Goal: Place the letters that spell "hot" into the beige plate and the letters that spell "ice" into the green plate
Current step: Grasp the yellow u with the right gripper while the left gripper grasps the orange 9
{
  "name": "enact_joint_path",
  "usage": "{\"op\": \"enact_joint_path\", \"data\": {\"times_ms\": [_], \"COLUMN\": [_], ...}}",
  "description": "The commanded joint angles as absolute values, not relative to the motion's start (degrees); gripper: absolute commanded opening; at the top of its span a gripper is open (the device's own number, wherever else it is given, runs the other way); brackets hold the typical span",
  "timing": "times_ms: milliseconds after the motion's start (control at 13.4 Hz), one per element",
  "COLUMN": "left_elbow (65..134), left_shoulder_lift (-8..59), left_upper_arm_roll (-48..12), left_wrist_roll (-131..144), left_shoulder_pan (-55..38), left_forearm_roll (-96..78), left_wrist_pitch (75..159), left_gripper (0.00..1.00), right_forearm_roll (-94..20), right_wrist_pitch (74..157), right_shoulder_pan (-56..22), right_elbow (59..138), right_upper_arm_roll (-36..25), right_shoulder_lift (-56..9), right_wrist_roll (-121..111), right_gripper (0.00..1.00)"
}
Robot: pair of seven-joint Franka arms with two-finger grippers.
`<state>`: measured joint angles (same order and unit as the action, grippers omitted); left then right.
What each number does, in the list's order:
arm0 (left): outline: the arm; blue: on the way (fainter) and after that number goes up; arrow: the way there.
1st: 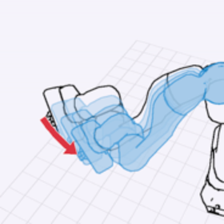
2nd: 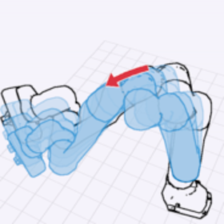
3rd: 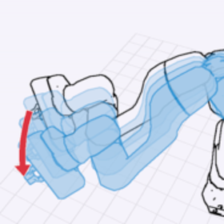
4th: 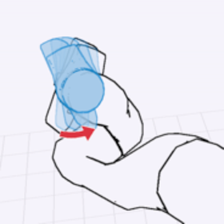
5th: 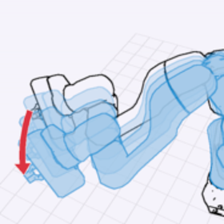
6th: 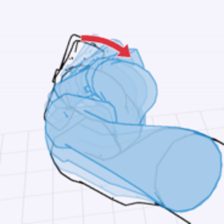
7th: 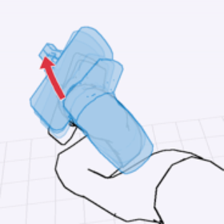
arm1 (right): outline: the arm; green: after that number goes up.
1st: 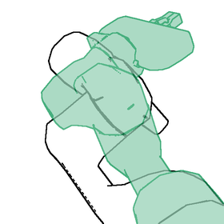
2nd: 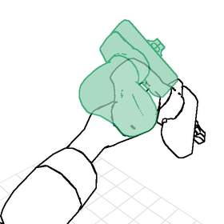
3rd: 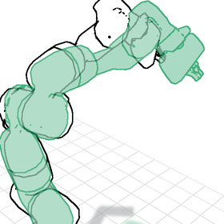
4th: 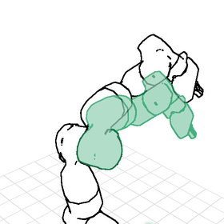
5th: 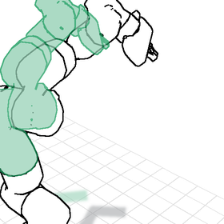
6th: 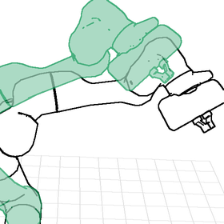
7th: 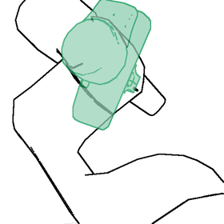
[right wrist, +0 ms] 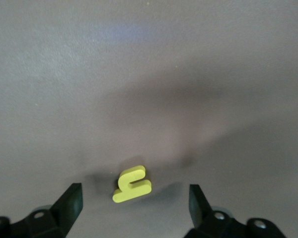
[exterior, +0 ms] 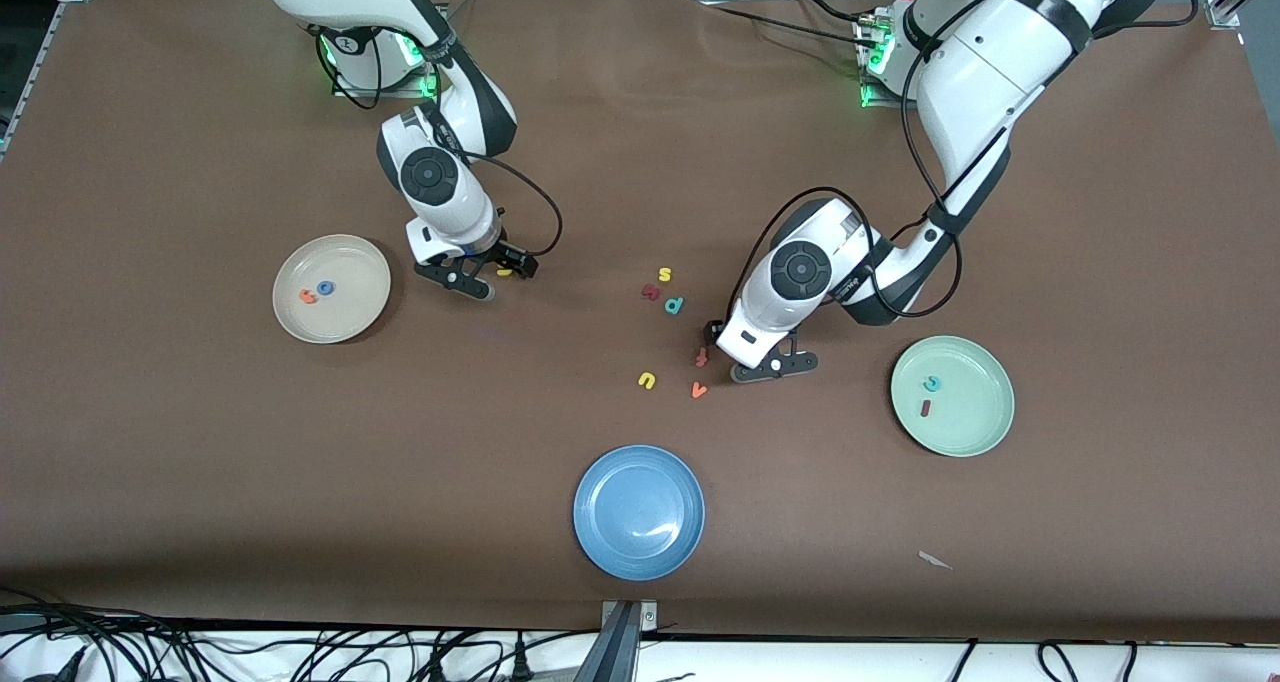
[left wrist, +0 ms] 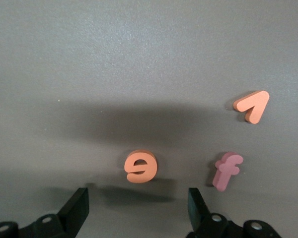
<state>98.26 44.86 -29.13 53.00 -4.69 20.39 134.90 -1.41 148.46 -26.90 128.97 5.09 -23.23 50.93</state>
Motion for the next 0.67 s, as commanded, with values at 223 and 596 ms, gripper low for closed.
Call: {"op": "enact_joint_path", "data": {"times_ms": [223,596], "left_elbow": [95.81,93.87], "left_shoulder_lift": [46.23,47.1], "left_upper_arm_roll": [-28.74,-25.66], "left_wrist_roll": [53.35,53.26], "left_shoulder_pan": [-5.27,-7.65], "left_forearm_roll": [22.41,22.41], "left_wrist_pitch": [134.82,134.82], "left_gripper": [0.74,0.66], "right_forearm_roll": [4.75,4.75], "right_wrist_pitch": [149.59,149.59], "right_shoulder_pan": [-26.89,-26.89], "right_elbow": [129.55,129.46], "right_upper_arm_roll": [4.83,4.83], "right_shoulder_lift": [-23.9,-23.99], "right_wrist_roll": [48.52,48.6], "right_gripper": [0.74,0.66]}}
